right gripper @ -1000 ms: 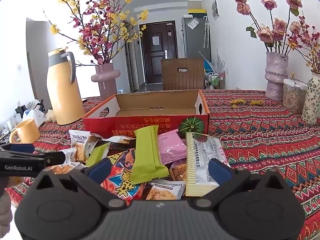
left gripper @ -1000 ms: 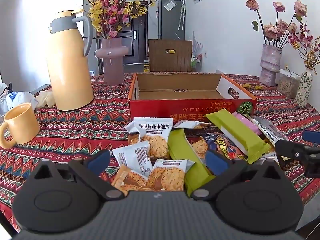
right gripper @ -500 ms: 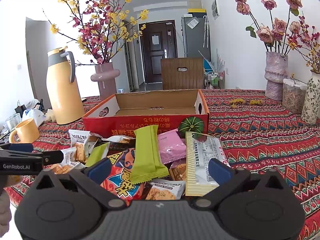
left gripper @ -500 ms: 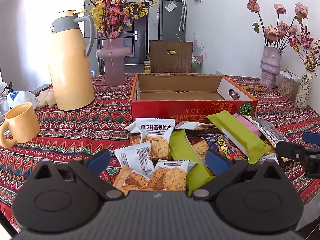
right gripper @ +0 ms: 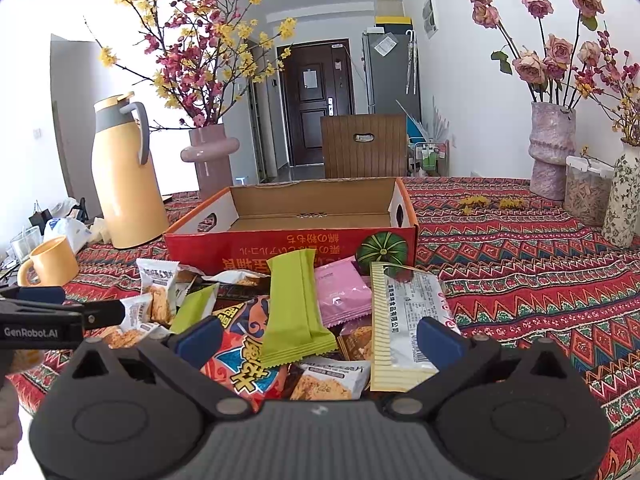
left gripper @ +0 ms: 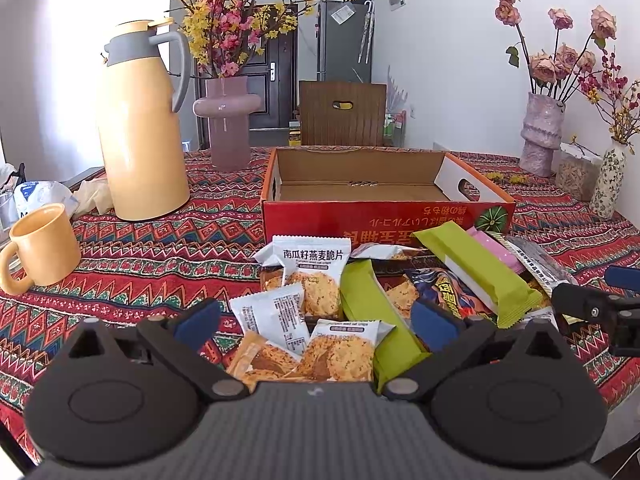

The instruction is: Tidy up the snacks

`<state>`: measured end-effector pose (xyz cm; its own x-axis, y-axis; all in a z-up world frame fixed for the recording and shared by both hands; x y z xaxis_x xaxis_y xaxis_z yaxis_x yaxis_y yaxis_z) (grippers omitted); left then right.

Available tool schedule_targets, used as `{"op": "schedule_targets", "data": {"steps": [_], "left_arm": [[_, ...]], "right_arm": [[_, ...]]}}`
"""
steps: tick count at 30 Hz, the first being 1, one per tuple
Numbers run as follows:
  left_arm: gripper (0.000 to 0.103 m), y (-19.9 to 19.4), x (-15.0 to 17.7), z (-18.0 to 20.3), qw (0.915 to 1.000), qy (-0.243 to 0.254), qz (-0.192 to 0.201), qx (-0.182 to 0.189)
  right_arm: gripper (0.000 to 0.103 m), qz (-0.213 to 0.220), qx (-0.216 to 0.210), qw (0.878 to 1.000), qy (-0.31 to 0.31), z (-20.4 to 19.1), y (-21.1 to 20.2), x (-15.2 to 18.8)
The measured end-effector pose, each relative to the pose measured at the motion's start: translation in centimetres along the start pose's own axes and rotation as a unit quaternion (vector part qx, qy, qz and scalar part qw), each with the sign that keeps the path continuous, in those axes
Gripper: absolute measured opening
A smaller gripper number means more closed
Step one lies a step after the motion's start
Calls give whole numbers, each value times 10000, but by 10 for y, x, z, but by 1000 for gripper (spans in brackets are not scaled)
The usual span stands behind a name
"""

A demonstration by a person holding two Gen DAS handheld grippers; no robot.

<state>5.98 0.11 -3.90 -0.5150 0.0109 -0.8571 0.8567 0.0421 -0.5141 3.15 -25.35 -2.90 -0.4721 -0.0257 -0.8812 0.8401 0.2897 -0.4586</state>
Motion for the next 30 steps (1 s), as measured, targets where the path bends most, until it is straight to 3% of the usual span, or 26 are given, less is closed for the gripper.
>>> {"op": "schedule_targets", "data": {"steps": [30], "left_arm": [[103, 3, 1, -6, 10000, -89, -21, -20]], "right_arm": [[103, -35, 7, 10000, 21, 2, 2, 3]]}}
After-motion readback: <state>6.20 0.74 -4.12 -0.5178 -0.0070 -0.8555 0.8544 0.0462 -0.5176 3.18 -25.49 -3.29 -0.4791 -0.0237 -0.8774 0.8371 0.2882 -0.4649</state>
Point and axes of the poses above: each gripper's, at about its wrist camera, not at the fingertips, and y roughly the way its jaws point, z to its right, x to its underside, the point moved 8 cm from there along y, roughly the way its jaws point, and after that the axes turned 3 degrees about -x, right-handed, at the moved point
